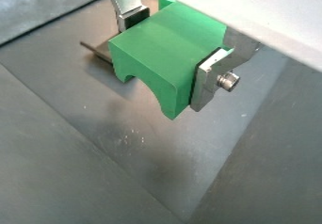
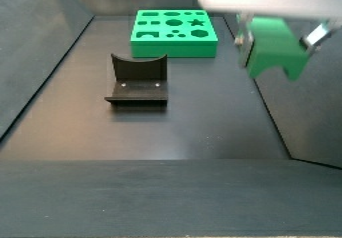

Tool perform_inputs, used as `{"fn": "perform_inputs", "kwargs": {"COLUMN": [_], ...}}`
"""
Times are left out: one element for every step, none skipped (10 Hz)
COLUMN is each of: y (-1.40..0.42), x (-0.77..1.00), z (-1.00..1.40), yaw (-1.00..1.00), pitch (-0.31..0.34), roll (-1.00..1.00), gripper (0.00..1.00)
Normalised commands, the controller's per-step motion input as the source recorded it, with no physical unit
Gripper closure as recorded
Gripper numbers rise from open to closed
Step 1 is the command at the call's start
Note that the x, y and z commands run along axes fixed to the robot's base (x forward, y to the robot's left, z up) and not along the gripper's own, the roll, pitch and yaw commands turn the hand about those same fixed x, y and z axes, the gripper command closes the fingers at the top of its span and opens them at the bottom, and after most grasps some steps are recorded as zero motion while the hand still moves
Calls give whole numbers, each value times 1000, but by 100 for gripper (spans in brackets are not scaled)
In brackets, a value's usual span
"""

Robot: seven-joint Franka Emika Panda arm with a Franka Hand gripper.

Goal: Pick up the arch object. Move up. Place the arch object on the fixture. Regrasp the arch object. Rotate the arch object. Move to above the board. Insert the arch object.
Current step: Place the arch object on the fixture.

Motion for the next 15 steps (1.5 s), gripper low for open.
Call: {"fn": "perform_inputs", "kwargs": {"y": [12, -917, -904, -830, -763, -675, -583, -501, -441, -396, -296, -229, -182, -136, -106], "x": [2, 1000, 1000, 1000, 1000, 1000, 1000, 1000, 1000, 1000, 1000, 1000, 1000, 1000, 987], "z": [248, -13, -69, -49, -46, -47, -45, -43, -39, -35, -31, -26, -24, -17, -14], "yaw": [13, 650, 614, 417, 283, 189, 129, 81, 65, 57, 46, 42, 41, 44, 48], "pitch": [112, 155, 156, 112, 78, 66, 66, 76, 86, 92, 110, 121, 130, 141, 148], "roll": [61, 421, 421, 358, 256, 178, 139, 114, 118, 122, 132, 139, 143, 151, 156], "gripper": [100, 100, 100, 100, 100, 100, 100, 100, 100, 100, 100, 100, 100, 100, 100]}}
